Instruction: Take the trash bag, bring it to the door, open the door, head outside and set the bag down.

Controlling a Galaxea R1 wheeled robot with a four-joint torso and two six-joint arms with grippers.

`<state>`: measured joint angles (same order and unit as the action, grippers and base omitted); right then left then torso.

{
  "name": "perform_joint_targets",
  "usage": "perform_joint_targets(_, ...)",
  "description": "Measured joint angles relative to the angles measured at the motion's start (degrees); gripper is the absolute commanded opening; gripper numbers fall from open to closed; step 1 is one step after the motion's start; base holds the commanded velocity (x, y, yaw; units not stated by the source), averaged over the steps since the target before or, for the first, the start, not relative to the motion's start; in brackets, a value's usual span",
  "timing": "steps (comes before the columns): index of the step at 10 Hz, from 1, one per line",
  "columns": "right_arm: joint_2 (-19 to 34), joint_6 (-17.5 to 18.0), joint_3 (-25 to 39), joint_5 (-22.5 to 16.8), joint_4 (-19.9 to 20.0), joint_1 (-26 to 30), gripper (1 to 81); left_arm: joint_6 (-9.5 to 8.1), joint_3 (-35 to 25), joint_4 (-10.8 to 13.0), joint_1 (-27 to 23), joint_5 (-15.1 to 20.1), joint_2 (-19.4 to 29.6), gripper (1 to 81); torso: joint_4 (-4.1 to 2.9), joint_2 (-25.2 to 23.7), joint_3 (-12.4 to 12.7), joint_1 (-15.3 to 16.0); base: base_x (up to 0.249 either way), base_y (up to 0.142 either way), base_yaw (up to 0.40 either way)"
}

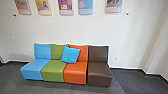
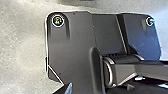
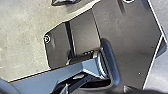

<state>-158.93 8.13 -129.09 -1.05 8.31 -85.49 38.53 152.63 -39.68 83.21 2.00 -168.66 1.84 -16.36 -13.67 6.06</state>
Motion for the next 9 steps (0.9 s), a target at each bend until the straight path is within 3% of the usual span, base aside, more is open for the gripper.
perform_joint_targets(2,6.36,0.02,9.39,0.21,0.0,0.33,81.1,-0.04,-5.05,-0.11,-0.37,0.15,3.17,81.1,0.0,-3.39,-2.64,2.07,0.0,0.0,0.0)
perform_joint_targets(6,19.49,0.24,20.93,1.76,0.04,0.62,81.1,-0.48,-12.98,-1.68,-3.0,2.01,9.34,81.1,0.0,-11.43,-10.2,7.24,0.0,0.0,0.0)
perform_joint_targets(9,29.64,0.74,30.5,3.46,0.2,1.84,81.1,-0.78,-13.82,-3.49,-6.31,5.28,9.92,81.1,0.0,-16.28,-12.08,10.36,0.0,0.0,0.0)
